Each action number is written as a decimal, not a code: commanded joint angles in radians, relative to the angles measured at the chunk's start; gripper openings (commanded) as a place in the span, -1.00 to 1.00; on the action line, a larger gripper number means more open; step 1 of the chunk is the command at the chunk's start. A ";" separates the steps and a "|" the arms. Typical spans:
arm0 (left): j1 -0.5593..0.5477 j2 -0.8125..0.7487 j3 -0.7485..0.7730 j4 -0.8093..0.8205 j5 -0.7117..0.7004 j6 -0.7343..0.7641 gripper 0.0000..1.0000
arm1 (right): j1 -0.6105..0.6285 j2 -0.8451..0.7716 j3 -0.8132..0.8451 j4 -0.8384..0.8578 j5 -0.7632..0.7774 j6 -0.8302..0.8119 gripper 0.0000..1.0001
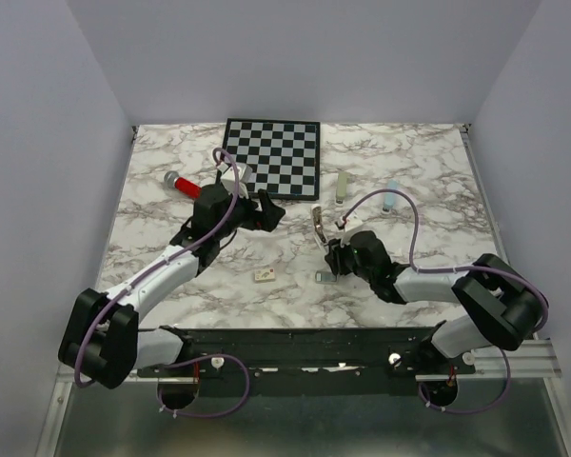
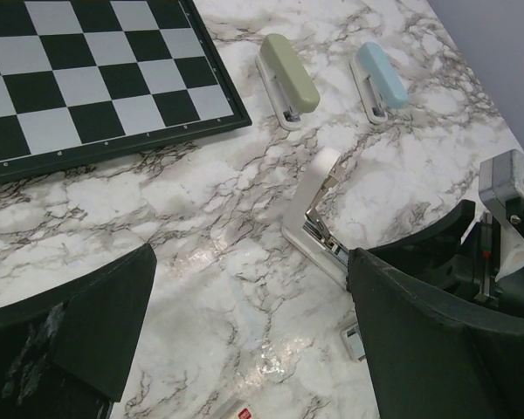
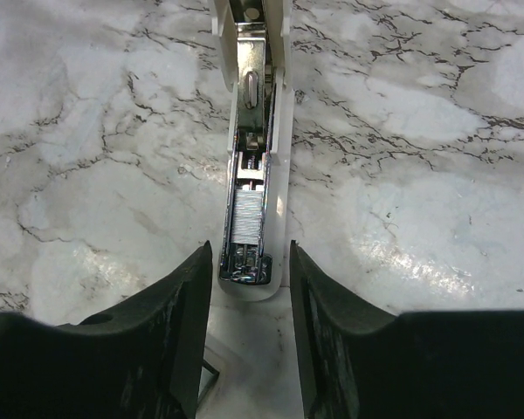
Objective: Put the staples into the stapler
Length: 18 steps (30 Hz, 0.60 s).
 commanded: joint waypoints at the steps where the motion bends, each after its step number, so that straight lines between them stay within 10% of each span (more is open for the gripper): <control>1: 0.035 0.053 0.031 0.111 0.219 0.034 0.98 | 0.007 0.040 -0.006 0.085 0.024 -0.031 -0.10; 12: 0.144 0.262 0.072 0.305 0.655 0.192 0.98 | 0.007 0.042 0.006 0.090 -0.001 -0.078 -0.64; 18: 0.144 0.308 0.110 0.148 0.709 0.504 0.97 | 0.007 0.008 0.025 0.053 -0.079 -0.146 -0.85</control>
